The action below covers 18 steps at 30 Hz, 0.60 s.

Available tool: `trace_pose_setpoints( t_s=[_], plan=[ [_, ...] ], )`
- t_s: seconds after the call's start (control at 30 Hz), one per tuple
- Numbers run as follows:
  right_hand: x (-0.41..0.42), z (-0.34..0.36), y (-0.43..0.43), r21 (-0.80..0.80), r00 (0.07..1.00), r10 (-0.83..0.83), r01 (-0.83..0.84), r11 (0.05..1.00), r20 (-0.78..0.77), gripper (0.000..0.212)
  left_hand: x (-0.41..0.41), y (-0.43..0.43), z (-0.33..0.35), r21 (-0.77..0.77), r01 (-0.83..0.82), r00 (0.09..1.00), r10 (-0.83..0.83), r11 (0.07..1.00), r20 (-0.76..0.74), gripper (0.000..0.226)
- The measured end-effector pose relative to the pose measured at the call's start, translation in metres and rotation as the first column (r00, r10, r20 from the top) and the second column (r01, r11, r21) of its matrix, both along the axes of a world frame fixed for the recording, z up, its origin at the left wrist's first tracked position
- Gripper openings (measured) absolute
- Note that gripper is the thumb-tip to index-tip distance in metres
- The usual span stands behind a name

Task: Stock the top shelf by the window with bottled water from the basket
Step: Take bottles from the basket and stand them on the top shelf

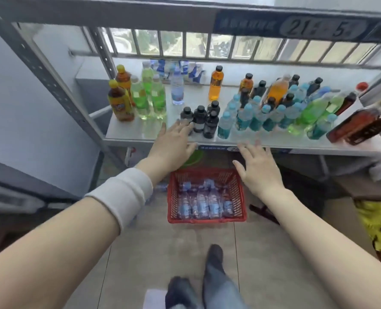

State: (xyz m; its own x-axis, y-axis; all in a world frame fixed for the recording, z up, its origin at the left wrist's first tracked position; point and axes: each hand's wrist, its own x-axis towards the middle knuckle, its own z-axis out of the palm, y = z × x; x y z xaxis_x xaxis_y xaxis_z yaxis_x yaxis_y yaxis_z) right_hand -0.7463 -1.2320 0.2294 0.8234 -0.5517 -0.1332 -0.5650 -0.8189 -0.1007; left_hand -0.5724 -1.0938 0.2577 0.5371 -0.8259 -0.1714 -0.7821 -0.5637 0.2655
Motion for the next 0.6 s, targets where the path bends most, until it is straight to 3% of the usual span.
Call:
trace_pose_setpoints(
  t_s=[0.1,0.2,0.37,0.6],
  plan=[
    [-0.021,-0.044,-0.009,0.075,0.998,-0.001,0.005,0.997,-0.056,0.059,-0.015,-0.008,-0.047,-0.007,-0.049,0.995,0.049,0.999,-0.085,0.057],
    [-0.036,-0.094,-0.024,0.159,0.99,0.018,0.004,0.987,-0.141,0.058,-0.038,-0.011,-0.103,-0.006,-0.204,0.947,0.195,0.979,-0.256,0.055],
    [-0.044,-0.185,-0.046,0.3,0.971,0.014,0.06,0.952,-0.237,0.057,-0.065,-0.016,-0.213,0.191,-0.309,0.846,0.361,0.932,-0.393,0.053],
    [-0.029,-0.35,-0.061,0.453,0.937,0.014,0.156,0.878,-0.35,0.057,-0.069,-0.048,-0.374,0.326,-0.345,0.709,0.472,0.88,-0.524,0.049]
  ],
)
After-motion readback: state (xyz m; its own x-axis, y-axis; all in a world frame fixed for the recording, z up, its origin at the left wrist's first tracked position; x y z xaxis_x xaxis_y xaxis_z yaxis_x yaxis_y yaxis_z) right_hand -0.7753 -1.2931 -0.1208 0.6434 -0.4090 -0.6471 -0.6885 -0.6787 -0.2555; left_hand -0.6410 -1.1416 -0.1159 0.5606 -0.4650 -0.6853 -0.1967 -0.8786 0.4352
